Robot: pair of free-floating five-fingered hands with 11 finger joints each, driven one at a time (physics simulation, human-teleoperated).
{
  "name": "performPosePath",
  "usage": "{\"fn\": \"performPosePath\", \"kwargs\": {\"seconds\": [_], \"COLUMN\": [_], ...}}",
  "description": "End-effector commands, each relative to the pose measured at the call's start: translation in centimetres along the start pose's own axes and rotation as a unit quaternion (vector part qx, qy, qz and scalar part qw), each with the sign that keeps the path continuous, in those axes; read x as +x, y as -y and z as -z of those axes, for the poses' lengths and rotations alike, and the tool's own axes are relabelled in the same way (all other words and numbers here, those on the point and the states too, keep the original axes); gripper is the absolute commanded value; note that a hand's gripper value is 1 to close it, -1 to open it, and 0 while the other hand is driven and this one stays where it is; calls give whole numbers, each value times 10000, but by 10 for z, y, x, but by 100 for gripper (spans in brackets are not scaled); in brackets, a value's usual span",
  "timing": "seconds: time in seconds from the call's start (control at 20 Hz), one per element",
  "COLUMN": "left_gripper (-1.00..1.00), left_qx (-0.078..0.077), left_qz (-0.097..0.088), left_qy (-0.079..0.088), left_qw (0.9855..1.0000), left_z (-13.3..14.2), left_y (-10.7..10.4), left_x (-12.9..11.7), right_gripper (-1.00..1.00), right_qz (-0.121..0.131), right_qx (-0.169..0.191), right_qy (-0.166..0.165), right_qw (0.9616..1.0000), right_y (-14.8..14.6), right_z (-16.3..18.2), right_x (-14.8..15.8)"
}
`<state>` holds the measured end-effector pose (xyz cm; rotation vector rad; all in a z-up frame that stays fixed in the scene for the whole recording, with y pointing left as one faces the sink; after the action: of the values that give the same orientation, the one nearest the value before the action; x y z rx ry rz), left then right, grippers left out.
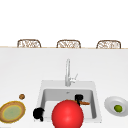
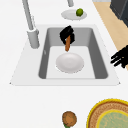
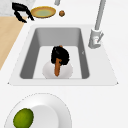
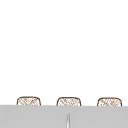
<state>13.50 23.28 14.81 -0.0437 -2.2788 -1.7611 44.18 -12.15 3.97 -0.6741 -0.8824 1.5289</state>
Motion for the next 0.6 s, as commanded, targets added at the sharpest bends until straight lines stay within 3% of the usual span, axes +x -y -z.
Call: {"fn": "performPosePath", "kwargs": {"seconds": [0.0, 0.2, 0.4, 0.55], "left_gripper": [0, 0, 0, 0], "left_qx": [0, 0, 0, 0], "left_qz": [0, 0, 0, 0], "left_qy": [0, 0, 0, 0], "left_qw": [10000, 10000, 10000, 10000], "left_z": [0, 0, 0, 0], "left_y": [0, 0, 0, 0], "left_x": [0, 0, 0, 0], "right_gripper": [100, 100, 100, 100], "right_qz": [9, -73, -51, -109], "right_qx": [-125, -401, -453, -691], "right_qy": [-47, 56, 118, 171], "right_qw": [9999, 9992, 9989, 9974], "right_y": [26, 47, 60, 60], "right_z": [-19, -49, -66, -89], "right_x": [-13, -35, -56, -70]}}
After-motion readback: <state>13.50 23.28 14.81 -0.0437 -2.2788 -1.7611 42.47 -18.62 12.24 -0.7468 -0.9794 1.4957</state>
